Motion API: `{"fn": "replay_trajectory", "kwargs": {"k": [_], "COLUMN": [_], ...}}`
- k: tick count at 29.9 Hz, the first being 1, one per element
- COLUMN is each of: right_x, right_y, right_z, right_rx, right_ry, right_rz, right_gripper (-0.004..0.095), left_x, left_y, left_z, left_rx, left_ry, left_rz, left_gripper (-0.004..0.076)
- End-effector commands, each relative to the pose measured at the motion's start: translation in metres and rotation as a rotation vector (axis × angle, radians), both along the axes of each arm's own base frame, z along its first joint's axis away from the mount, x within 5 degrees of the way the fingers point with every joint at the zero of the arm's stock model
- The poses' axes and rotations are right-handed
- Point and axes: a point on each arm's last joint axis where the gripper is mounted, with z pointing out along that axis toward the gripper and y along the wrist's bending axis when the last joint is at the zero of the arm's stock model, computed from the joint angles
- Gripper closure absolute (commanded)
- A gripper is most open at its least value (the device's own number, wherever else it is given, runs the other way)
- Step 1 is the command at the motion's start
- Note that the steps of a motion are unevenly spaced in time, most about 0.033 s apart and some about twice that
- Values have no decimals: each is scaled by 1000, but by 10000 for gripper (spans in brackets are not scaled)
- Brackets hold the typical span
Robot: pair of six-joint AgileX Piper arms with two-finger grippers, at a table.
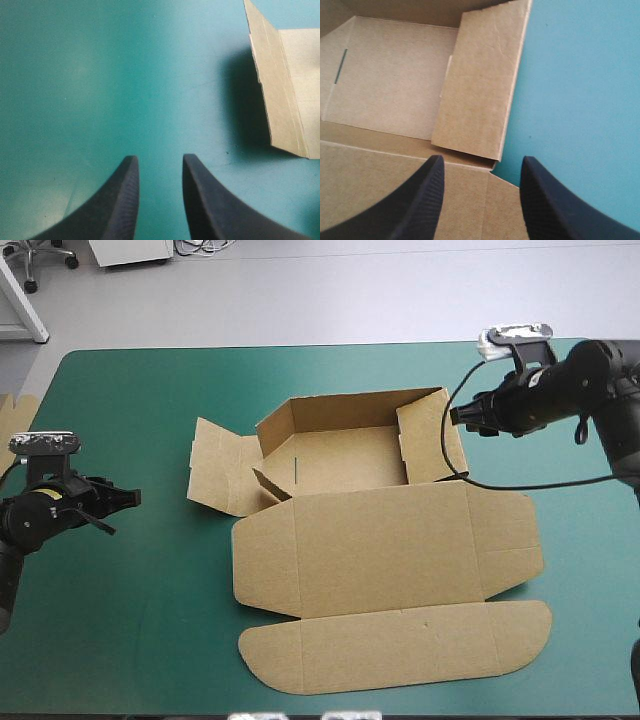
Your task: Fold the box
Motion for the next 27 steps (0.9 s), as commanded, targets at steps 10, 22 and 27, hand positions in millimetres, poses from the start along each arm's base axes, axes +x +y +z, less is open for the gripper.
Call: {"fn": "replay_trajectory", "kwargs": {"k": [10, 22, 27], "right_x": [27, 99, 122], "right_y": [9, 20, 25], "right_z": [-62, -95, -101], "right_rx": [35, 35, 24], "right_ry": [-105, 90, 209], "right_rz": [23, 5, 24], "right_gripper": [231, 288, 361], "left_x": [1, 0, 0], "left_y": [-1, -1, -1], "left_z": [15, 14, 14], "left_rx": [-4, -2, -3], "left_ry": [-85, -80, -76], "left_rz": [8, 4, 3], "left_gripper": [507, 507, 507]}}
